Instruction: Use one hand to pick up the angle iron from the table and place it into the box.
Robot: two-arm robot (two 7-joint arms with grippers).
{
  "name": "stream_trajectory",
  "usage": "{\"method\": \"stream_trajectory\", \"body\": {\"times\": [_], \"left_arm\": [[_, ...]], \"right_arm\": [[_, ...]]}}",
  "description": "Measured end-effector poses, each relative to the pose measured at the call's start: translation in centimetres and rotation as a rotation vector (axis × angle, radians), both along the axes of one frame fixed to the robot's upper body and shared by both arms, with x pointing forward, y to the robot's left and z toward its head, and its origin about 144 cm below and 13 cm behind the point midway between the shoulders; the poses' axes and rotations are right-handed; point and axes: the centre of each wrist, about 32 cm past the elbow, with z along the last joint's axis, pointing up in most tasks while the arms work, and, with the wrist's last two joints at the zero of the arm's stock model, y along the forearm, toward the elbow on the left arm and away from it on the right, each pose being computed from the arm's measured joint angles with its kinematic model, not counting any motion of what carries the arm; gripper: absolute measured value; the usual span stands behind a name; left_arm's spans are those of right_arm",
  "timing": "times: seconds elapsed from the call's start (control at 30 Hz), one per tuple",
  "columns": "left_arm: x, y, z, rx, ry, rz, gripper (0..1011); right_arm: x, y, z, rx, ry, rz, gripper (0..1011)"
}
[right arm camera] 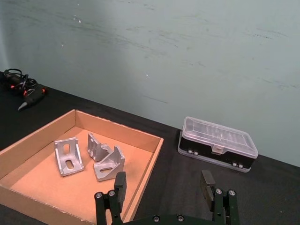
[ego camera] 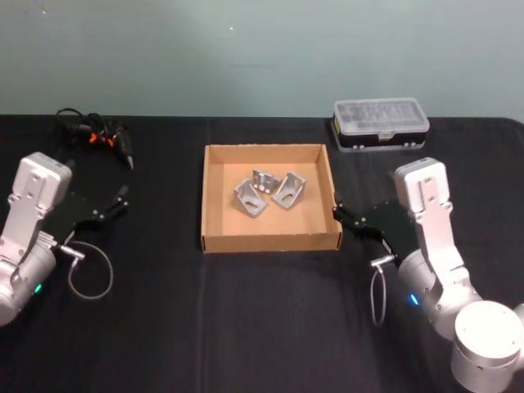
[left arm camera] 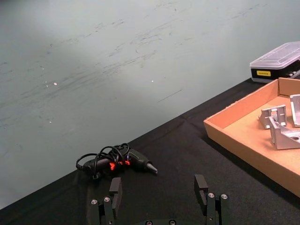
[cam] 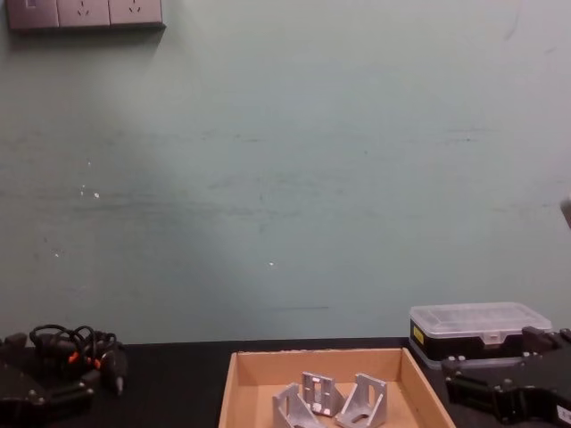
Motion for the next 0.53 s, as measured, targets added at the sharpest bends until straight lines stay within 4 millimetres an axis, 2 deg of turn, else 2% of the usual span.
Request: {"method": "stream_trajectory", "body": {"times": [0.53], "left_arm": [[0.00, 0.00, 0.00, 0.000, 0.000, 0.000, 1011]], "right_arm": [[0.09, 0.17, 0.10, -0.001, -0.002, 0.003, 1004]]}}
